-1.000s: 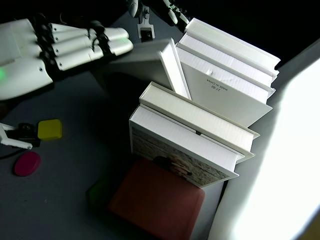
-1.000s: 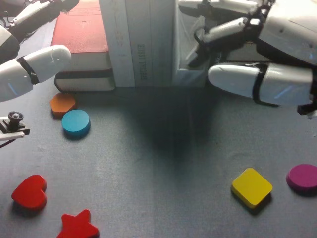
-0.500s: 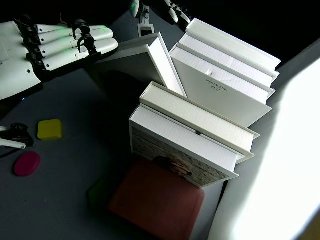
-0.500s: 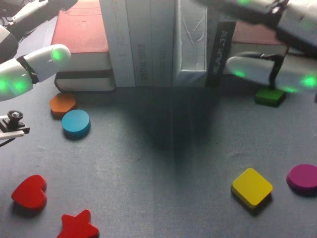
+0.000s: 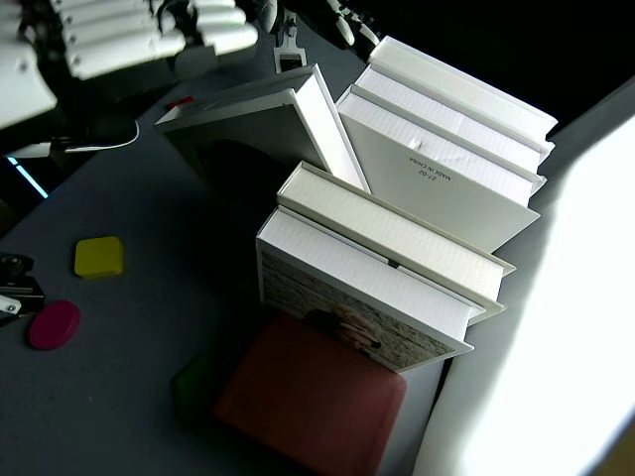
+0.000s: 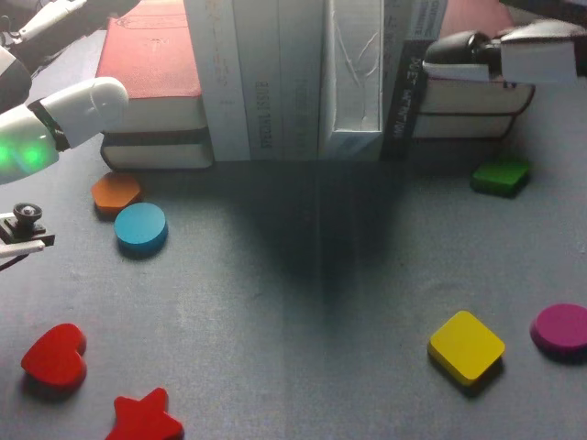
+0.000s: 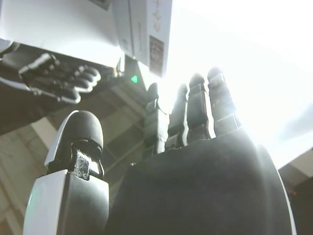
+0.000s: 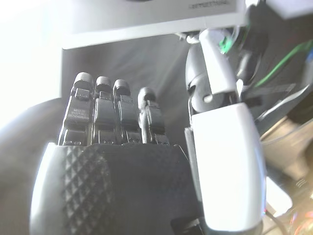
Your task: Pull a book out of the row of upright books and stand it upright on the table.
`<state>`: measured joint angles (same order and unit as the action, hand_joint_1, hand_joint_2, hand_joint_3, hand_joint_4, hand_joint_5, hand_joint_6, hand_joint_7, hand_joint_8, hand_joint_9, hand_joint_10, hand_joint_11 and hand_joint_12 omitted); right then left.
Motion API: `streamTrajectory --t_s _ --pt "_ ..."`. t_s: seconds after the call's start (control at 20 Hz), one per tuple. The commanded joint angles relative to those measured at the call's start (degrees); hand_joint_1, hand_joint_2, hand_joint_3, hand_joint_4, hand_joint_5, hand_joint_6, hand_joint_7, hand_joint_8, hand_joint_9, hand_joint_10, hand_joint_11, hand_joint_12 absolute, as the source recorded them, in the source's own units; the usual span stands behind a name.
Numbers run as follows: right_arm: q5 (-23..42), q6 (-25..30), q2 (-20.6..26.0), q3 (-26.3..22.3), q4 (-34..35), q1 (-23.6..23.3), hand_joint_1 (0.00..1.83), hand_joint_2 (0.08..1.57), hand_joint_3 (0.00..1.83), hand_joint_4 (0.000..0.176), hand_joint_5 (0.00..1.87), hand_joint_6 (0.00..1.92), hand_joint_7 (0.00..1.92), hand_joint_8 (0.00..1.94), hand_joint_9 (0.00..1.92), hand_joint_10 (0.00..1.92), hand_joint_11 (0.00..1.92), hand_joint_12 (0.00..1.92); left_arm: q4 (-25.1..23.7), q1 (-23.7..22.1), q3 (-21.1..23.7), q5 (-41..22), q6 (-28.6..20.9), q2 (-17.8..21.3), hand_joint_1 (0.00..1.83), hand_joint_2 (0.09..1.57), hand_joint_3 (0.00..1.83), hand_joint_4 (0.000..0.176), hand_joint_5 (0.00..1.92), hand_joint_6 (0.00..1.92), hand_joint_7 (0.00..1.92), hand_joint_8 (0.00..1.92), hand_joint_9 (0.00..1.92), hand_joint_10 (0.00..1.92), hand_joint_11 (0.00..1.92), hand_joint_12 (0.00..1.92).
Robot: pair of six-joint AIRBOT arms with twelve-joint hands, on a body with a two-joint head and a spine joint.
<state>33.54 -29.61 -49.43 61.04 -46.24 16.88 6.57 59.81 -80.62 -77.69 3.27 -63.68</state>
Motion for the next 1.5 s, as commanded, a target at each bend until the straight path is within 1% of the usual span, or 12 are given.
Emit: streamTrajectory --t_s 0.0,0.15,0.2,0.3,0.65,0.8,0.9,1.05,1.1,1.15,1.2,1.45 --pt "0.1 0.6 -0.1 -0.4 -1.1 -1.2 1.18 1.06 0.00 0.169 0.00 0.00 0.00 0.00 0.00 0.00 0.00 0.00 1.5 -0.1 0.0 -7.0 -0.3 -0.1 0.29 1.36 0.00 0.070 0.20 0.00 0.00 0.00 0.00 0.00 0.00 0.00" --pt "-4.5 6.2 -0.1 -1.3 -13.0 -4.7 1.21 1.05 0.00 0.175 0.00 0.00 0.00 0.00 0.00 0.00 0.00 0.00 1.6 -0.1 -0.1 -6.9 -0.3 -0.2 0.27 1.37 0.00 0.078 0.19 0.00 0.00 0.00 0.00 0.00 0.00 0.00" --pt "-5.4 10.1 -0.4 -1.3 -18.6 -5.9 1.24 0.99 0.00 0.092 0.00 0.00 0.00 0.00 0.00 0.00 0.00 0.00 1.6 -0.1 -0.1 -6.9 -0.3 -0.2 0.30 1.36 0.00 0.075 0.20 0.00 0.00 0.00 0.00 0.00 0.00 0.00" --pt "-6.5 14.7 -1.4 -1.3 -25.9 -7.2 1.25 0.98 0.00 0.116 0.00 0.00 0.00 0.00 0.00 0.00 0.00 0.00 1.7 -0.1 -0.1 -6.8 -0.3 -0.3 0.31 1.36 0.00 0.071 0.20 0.00 0.00 0.00 0.00 0.00 0.00 0.00" --pt "-8.9 28.3 -6.3 -1.3 -49.4 -10.6 1.30 0.91 0.00 0.062 0.00 0.00 0.00 0.00 0.00 0.00 0.02 0.01 2.1 0.3 -0.3 -6.7 -0.3 -0.7 0.28 1.36 0.00 0.069 0.16 0.00 0.00 0.00 0.00 0.00 0.00 0.00" --pt "-9.4 36.1 -8.4 -0.6 -60.0 -10.6 1.19 0.95 0.02 0.018 0.07 0.02 0.00 0.00 0.00 0.00 0.00 1.17 2.4 0.6 -0.3 -6.7 -0.4 -0.7 0.32 1.36 0.00 0.070 0.16 0.01 0.01 0.00 0.00 0.00 0.00 0.00" --pt "-9.8 42.1 -10.5 0.4 -68.0 -10.5 1.28 0.94 0.00 0.000 0.31 0.08 0.27 0.05 0.25 0.08 0.00 1.48 2.6 0.8 -0.3 -6.7 -0.4 -0.8 0.23 1.36 0.00 0.066 0.16 0.00 0.00 0.00 0.00 0.00 0.00 0.00" --pt "-9.6 46.2 -12.9 1.1 -74.9 -10.4 1.31 0.95 0.00 0.000 0.46 0.09 0.46 0.05 0.44 0.15 0.13 1.53 2.7 0.8 -0.3 -6.7 -0.4 -0.8 0.19 1.36 0.00 0.068 0.16 0.00 0.00 0.00 0.00 0.00 0.00 0.00" --pt "-9.5 46.2 -13.1 0.2 -76.3 -10.4 1.28 1.06 0.02 0.000 0.95 0.52 0.90 0.96 0.76 0.85 0.39 1.65 2.8 0.9 -0.3 -6.7 -0.4 -0.8 0.19 1.36 0.00 0.068 0.16 0.00 0.00 0.00 0.00 0.00 0.00 0.00" --pt "-9.5 45.1 -13.1 -0.8 -76.6 -10.6 1.28 1.06 0.02 0.000 0.95 0.52 0.90 0.96 0.76 0.85 0.39 1.65 2.9 0.9 -0.3 -6.7 -0.4 -0.9 0.19 1.36 0.00 0.068 0.16 0.00 0.00 0.00 0.00 0.00 0.00 0.00" --pt "-9.4 44.5 -13.0 -1.3 -76.6 -10.6 1.20 1.16 0.01 0.000 0.94 0.97 0.78 1.28 0.56 1.33 0.30 1.79 2.9 1.0 -0.3 -6.7 -0.4 -0.9 0.19 1.36 0.00 0.070 0.16 0.00 0.00 0.00 0.00 0.00 0.00 0.00" --pt "-6.5 43.9 -12.9 -2.3 -76.4 -11.6 1.24 1.14 0.00 0.000 0.92 0.91 0.98 1.25 0.83 1.35 0.49 1.73 3.4 1.5 -0.6 -7.0 -0.7 -1.3 0.21 1.37 0.00 0.072 0.19 0.01 0.00 0.00 0.00 0.00 0.00 0.00"
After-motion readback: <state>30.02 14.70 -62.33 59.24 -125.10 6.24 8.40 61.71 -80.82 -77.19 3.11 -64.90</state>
